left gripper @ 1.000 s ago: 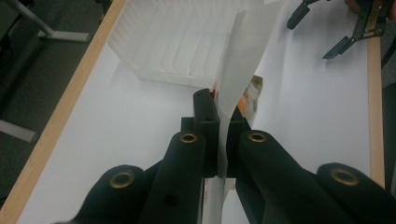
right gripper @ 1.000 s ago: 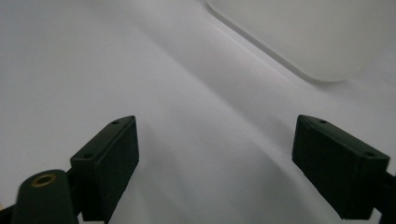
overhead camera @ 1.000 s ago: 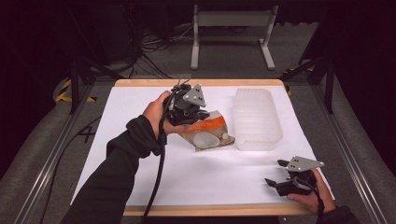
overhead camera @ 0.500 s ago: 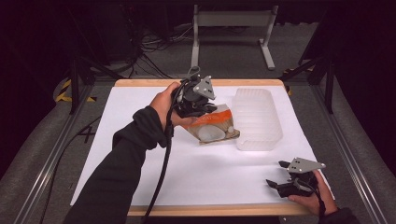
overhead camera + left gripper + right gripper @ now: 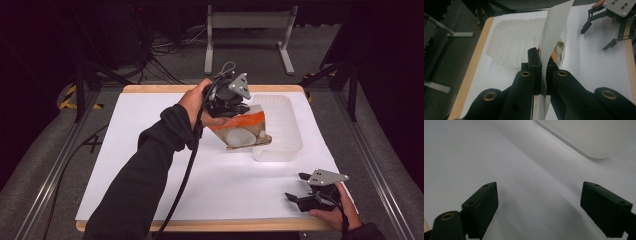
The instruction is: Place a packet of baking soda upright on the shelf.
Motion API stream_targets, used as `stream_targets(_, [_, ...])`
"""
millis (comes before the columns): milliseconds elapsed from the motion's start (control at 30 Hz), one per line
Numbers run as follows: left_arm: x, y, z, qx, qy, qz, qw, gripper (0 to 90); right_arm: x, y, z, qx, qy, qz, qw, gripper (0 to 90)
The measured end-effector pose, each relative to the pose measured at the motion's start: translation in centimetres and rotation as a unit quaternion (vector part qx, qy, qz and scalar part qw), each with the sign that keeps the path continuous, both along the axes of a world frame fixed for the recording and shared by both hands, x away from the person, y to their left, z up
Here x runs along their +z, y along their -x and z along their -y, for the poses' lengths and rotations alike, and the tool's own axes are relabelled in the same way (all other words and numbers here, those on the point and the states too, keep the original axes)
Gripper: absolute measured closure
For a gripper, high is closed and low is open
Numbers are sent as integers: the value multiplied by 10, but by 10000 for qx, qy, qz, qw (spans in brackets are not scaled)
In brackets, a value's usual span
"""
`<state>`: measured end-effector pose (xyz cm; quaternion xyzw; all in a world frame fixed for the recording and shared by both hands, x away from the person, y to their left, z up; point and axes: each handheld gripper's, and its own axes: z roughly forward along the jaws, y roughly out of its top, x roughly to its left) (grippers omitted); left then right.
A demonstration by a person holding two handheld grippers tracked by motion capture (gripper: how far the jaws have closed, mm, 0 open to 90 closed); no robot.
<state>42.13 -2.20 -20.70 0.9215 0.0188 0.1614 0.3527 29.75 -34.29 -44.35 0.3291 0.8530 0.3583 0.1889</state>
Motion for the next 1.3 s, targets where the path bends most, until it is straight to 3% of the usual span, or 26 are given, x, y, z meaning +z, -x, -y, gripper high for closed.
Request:
stream_targets(300, [-2, -5, 32, -228, -16, -20, 9997, 898, 1, 1, 2, -30, -66, 16, 10000, 156])
stream_targets(700, [-3, -7, 56, -332, -24, 31, 9994, 897, 1, 3, 3, -65, -87, 10, 9999, 156])
stream_targets(933, [-12, -11, 70, -412, 59, 8, 9991, 897, 2, 3, 3, -58, -129, 13, 9999, 156])
stream_targets(1300, [-32, -15, 92, -509, -72, -131, 9986, 896, 1, 3, 4, -36, -115, -21, 9999, 155])
